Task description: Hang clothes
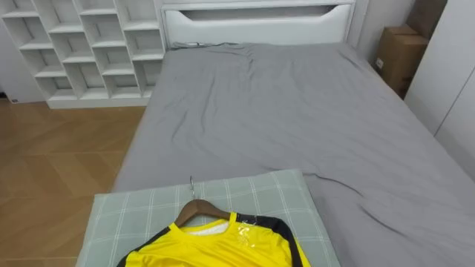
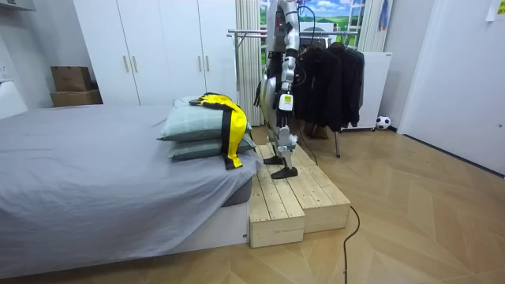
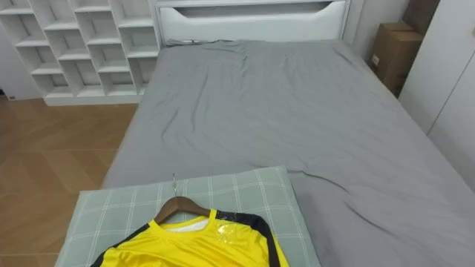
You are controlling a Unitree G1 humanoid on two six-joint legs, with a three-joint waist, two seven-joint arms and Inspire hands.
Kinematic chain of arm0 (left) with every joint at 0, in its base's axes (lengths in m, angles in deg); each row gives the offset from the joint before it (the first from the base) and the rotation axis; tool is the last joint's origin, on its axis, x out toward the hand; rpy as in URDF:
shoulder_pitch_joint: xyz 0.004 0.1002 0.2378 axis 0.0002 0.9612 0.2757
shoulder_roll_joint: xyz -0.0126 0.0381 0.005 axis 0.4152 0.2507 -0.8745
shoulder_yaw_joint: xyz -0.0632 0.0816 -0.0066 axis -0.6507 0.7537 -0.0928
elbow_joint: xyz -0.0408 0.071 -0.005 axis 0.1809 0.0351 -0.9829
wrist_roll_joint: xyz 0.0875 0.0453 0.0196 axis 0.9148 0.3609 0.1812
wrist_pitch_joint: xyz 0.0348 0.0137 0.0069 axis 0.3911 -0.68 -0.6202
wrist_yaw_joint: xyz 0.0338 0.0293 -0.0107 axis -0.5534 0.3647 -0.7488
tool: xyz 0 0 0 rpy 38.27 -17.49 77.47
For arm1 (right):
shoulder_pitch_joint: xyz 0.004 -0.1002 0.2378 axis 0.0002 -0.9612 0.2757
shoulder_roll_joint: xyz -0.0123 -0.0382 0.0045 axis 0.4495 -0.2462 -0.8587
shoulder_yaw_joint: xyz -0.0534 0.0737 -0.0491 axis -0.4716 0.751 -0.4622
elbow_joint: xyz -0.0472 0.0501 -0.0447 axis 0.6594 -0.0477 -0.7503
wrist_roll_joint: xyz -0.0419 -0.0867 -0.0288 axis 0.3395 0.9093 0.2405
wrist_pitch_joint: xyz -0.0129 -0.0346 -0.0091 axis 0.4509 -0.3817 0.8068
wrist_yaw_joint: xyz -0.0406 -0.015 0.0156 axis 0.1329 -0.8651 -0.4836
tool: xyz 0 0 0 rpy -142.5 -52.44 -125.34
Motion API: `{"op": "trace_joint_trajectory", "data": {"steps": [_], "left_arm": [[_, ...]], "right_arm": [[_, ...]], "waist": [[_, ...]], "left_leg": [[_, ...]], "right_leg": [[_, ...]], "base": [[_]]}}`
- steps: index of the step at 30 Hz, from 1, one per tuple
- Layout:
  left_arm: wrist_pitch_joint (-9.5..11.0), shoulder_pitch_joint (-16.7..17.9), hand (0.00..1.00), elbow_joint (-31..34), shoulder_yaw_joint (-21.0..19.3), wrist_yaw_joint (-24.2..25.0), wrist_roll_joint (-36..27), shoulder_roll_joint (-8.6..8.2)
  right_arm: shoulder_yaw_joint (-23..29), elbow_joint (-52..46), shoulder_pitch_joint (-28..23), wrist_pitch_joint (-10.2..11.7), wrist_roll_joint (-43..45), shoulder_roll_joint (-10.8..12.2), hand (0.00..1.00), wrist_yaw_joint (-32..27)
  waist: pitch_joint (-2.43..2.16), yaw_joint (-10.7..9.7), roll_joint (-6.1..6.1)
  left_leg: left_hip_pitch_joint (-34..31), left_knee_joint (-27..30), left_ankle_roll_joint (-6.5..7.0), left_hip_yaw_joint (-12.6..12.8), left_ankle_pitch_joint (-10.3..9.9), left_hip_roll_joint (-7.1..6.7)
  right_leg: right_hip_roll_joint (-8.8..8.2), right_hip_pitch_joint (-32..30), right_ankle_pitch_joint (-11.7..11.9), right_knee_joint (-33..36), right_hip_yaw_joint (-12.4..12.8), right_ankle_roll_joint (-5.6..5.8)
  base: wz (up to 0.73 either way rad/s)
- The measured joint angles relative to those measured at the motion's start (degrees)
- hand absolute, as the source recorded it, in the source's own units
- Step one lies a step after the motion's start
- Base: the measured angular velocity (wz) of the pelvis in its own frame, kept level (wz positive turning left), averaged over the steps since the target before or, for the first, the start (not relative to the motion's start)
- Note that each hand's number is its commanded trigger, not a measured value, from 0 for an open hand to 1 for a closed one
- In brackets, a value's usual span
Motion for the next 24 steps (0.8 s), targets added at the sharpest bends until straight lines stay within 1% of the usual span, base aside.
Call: {"op": "trace_joint_trajectory", "data": {"steps": [5,9,19,24], "left_arm": [[0.1,0.0,0.0,-0.1,-0.1,-0.1,0.9,0.15],[0.0,-0.1,0.0,-0.1,-0.1,-0.2,1.2,0.15],[-0.1,0.0,0.0,-0.2,-0.6,-0.2,1.2,0.21],[-0.2,0.1,0.0,0.0,-0.6,-0.5,1.1,0.22]], "right_arm": [[-0.1,0.0,0.1,0.0,0.5,0.1,0.0,0.5],[-0.1,0.0,0.1,0.0,0.5,0.1,0.0,0.6],[0.0,0.1,0.0,-0.1,0.5,0.0,0.0,1.5],[0.0,0.0,0.1,-1.2,0.4,0.0,0.0,1.7]], "waist": [[0.05,0.0,-0.32],[0.04,0.0,-0.33],[0.01,0.0,-0.67],[0.0,0.0,-0.87]], "left_leg": [[0.0,0.0,0.0,0.1,0.0,-0.04],[0.0,0.1,0.0,0.1,0.0,-0.03],[0.0,0.1,0.0,0.1,0.0,-0.02],[-0.1,0.1,0.0,0.1,0.0,-0.04]], "right_leg": [[0.03,-0.1,0.0,0.1,0.4,0.0],[0.08,-0.1,0.0,0.1,0.7,0.0],[0.09,-0.1,0.0,0.0,0.6,0.0],[0.06,0.0,0.0,0.0,0.6,0.01]], "base": [[-0.01],[-0.03],[0.0],[0.0]]}}
